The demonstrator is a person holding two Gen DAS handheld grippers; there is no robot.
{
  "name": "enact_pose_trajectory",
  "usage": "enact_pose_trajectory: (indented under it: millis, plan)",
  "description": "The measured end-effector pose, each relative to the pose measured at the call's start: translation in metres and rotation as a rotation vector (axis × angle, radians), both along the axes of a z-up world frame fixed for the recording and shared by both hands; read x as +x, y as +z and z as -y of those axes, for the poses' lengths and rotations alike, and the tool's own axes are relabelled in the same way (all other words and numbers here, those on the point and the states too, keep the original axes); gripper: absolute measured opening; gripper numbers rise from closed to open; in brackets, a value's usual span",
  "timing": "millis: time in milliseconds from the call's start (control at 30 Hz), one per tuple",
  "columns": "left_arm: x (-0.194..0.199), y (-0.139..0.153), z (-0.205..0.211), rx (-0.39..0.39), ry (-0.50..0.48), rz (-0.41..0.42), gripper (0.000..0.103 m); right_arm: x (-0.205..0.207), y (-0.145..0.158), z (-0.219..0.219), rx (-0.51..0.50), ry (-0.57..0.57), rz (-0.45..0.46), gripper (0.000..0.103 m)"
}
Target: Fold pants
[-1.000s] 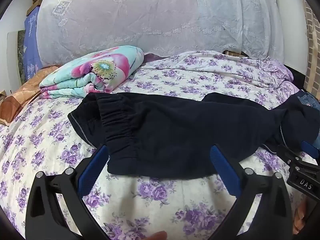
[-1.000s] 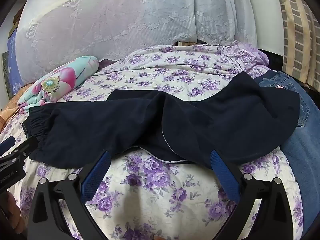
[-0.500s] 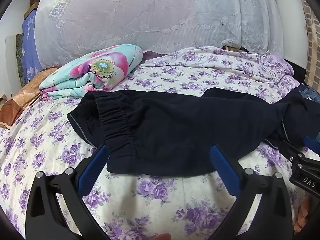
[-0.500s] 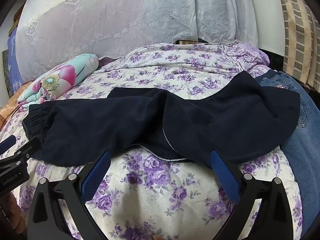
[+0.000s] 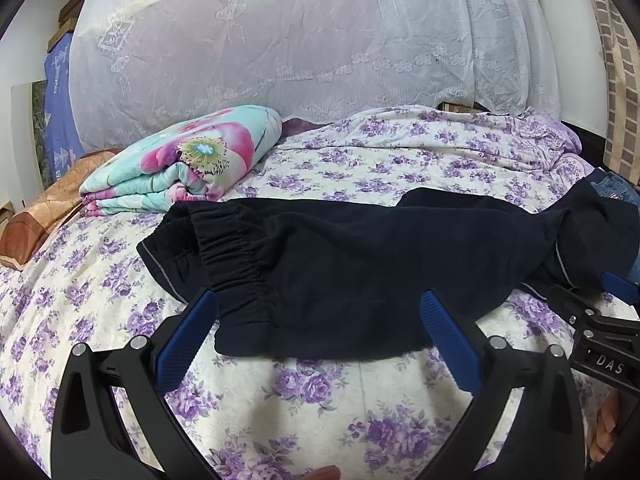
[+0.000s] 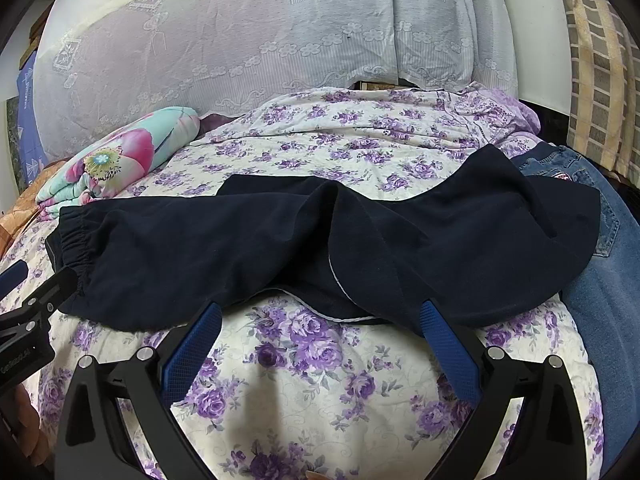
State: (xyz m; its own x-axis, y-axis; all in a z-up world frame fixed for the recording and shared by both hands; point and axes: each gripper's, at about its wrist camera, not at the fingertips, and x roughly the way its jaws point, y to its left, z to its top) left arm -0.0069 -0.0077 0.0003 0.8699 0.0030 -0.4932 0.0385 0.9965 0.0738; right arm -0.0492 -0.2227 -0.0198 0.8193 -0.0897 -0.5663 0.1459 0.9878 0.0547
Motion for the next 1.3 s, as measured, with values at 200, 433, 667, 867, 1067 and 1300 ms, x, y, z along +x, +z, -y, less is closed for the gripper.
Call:
enact_pose_trajectory:
  millis: [200, 433, 667, 867, 1067, 1300]
  plan:
    - [-0.0006, 0.0005, -0.0003, 0.001, 0.0, -0.001, 0.099, 0.0, -0.0006, -0.0005, -0.001, 0.001, -0.001, 0.1]
    - [0.0009, 0.0008, -0.0004, -0.002, 0.0, -0.008, 0.099, 0.0001, -0.0007, -0.0007, -0.002, 0.0, -0.001, 0.1]
    - [0.0009, 0.0001, -0.0007, -0.002, -0.004, -0.014, 0.099, 0.0003, 0.0004, -0.0001, -0.003, 0.001, -0.002, 0.1]
    - [0.0011, -0.0005, -0.0022, -0.006, -0.005, -0.018, 0.099, 0.0006, 0.0003, -0.0001, -0.005, 0.001, -0.002, 0.1]
    - [0.0013, -0.0021, -0.0019, -0.012, -0.01, -0.026, 0.099, 0.002, 0.001, -0.0005, -0.003, 0.0, -0.005, 0.1]
    - [0.0042, -0.0049, -0.0004, -0.017, -0.021, -0.048, 0.099, 0.0031, -0.0027, -0.0023, -0.026, -0.016, -0.024, 0.1]
